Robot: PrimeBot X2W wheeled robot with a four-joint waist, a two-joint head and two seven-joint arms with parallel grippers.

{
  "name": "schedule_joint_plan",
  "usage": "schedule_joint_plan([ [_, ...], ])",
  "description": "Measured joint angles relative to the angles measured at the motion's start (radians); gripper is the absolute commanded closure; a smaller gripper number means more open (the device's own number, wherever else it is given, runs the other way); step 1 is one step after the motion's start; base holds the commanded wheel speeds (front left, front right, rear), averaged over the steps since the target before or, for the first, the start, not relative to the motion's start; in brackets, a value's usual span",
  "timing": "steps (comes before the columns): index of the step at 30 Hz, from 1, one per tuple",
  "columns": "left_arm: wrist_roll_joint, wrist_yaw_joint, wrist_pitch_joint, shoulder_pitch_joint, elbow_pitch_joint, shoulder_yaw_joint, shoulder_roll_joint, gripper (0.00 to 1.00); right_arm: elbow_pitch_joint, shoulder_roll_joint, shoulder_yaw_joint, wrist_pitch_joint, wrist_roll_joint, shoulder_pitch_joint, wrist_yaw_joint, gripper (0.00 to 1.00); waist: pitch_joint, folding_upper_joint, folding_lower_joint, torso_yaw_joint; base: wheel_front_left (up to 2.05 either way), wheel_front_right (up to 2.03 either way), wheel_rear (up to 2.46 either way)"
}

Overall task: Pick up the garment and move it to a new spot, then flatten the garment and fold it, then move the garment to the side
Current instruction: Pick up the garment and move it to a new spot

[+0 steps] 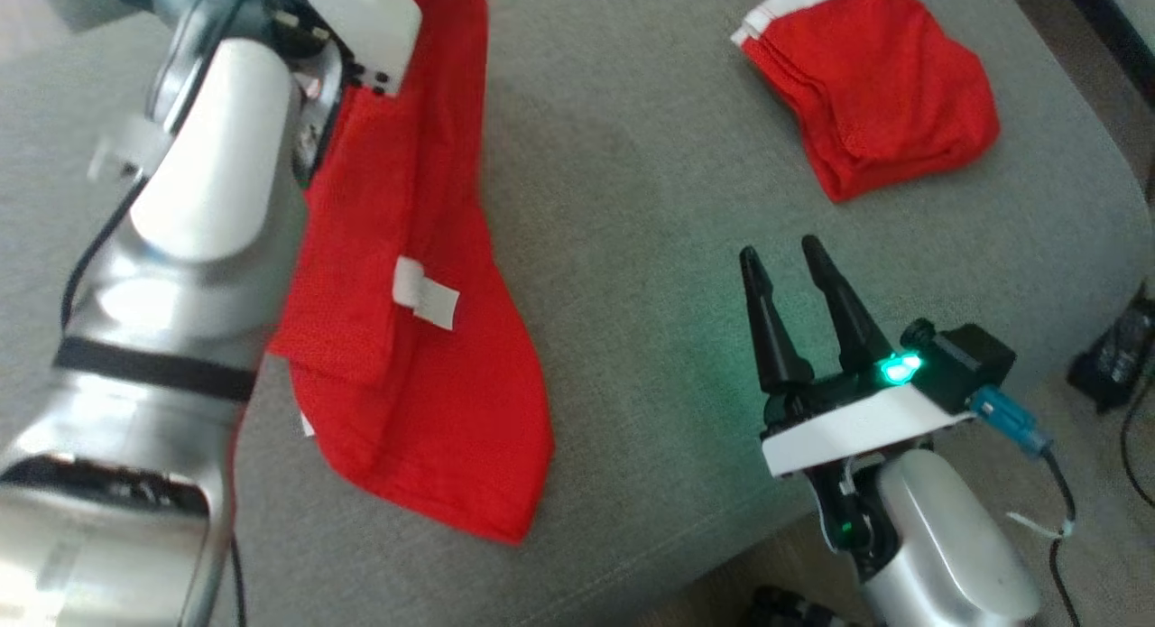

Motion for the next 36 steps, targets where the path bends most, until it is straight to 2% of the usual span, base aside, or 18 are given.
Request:
schedule_joint_plan([
  [3,0.015,-0.010,-0.025,-0.056,0.120,-0.012,0.006,0.00,0.010,0.000,0.002,-0.007,0.007,-0.023,0.000,0.00,0.026,0.0000,0.0000,-0.019,0.00,0.00,0.00],
  [6,0.011,-0.008,-0.077,-0.083,0.184,-0.011,0.003,0.00,0.017,0.000,-0.009,-0.007,0.006,-0.034,0.000,0.00,0.032,0.0000,0.0001,-0.015,0.00,0.00,0.00],
  [14,-0.024,-0.005,-0.134,-0.104,0.212,-0.006,-0.017,0.00,0.029,0.000,-0.089,-0.007,-0.043,-0.042,0.000,0.00,0.009,0.0000,0.0000,0.074,0.00,0.00,0.00],
  [17,-0.043,-0.004,-0.139,-0.084,0.155,-0.001,-0.019,0.00,0.033,0.000,-0.124,-0.007,-0.070,-0.042,0.000,0.00,-0.007,0.0000,0.0000,0.119,0.00,0.00,0.00],
  [21,-0.077,0.003,-0.141,0.019,0.012,0.022,-0.016,0.00,0.036,0.000,-0.174,-0.008,-0.108,-0.039,0.000,0.00,-0.036,0.0000,0.0000,0.186,0.00,0.00,0.00],
  [28,-0.134,0.021,-0.141,0.317,-0.216,0.051,0.001,0.00,0.018,0.000,-0.274,0.029,-0.173,0.018,0.000,0.00,-0.100,0.0000,0.0000,0.320,0.00,0.00,0.00],
  [29,-0.146,0.027,-0.141,0.399,-0.276,0.057,0.005,0.00,0.010,0.000,-0.286,0.044,-0.183,0.046,0.000,0.00,-0.121,0.0000,0.0000,0.355,0.00,0.00,0.00],
  [36,-0.168,0.040,-0.141,0.685,-0.428,0.056,0.002,0.00,-0.023,0.001,-0.296,0.076,-0.188,0.123,0.000,0.00,-0.203,0.0000,-0.0001,0.446,0.00,0.00,0.00],
])
